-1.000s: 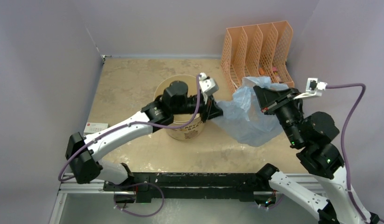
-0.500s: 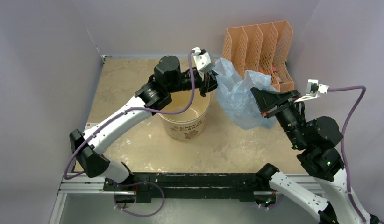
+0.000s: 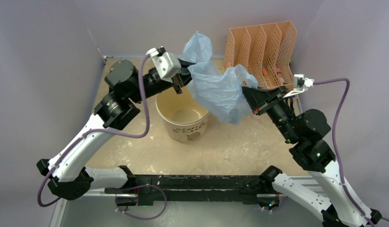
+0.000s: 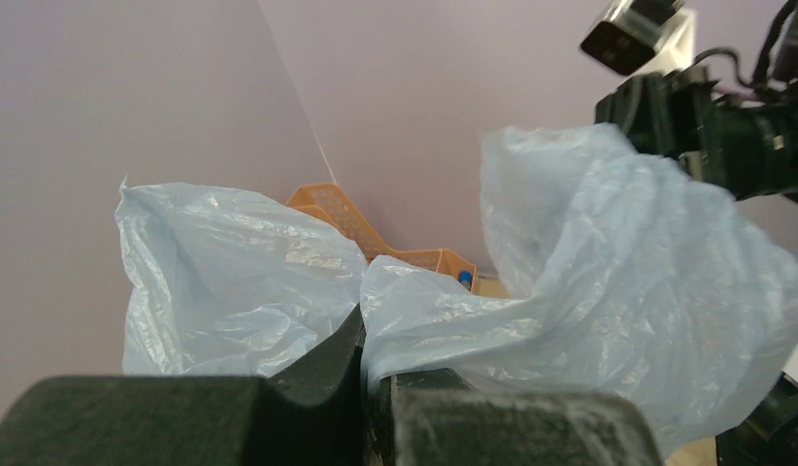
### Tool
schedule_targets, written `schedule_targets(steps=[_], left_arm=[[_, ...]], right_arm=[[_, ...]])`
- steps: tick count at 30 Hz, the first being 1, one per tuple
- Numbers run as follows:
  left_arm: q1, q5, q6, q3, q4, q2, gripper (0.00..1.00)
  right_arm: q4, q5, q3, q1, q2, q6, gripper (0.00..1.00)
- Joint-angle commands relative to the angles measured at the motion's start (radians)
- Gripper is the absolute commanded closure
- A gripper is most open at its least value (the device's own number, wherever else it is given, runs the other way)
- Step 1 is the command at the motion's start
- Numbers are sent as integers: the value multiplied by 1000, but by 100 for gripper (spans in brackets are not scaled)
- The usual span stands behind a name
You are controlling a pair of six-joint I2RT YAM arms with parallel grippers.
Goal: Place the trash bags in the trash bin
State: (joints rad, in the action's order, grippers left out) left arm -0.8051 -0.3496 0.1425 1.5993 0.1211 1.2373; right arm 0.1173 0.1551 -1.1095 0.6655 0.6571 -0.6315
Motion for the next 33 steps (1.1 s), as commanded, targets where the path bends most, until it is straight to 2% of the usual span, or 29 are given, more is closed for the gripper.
schedule_targets(steps=[1,6,13,19,22,27,33], left_arm=[[4,33,18,18,48,-32,100],[4,108,-28,-26,150,-78,100],[4,253,-98,-128,242,-136,100],[17,301,-124,-110,330,-84,100],[103,186,-166,-107,332,-64,100],[359,-231,-267,-97,345,-4,100],[459,-419,-351,-153,368,15,100]], right_arm=[[-113,-81,-2,-3,51,-21,100],[-93,-106,-3,-2,76,-35,100],[-33,20,-29,-1,77,-26,100],[9,57,-61,-1,107,-17,100],[7,54,-77,-2,124,-11,100],[13,33,-113,-2,156,10,100],[30,40,-150,-2,189,31,100]])
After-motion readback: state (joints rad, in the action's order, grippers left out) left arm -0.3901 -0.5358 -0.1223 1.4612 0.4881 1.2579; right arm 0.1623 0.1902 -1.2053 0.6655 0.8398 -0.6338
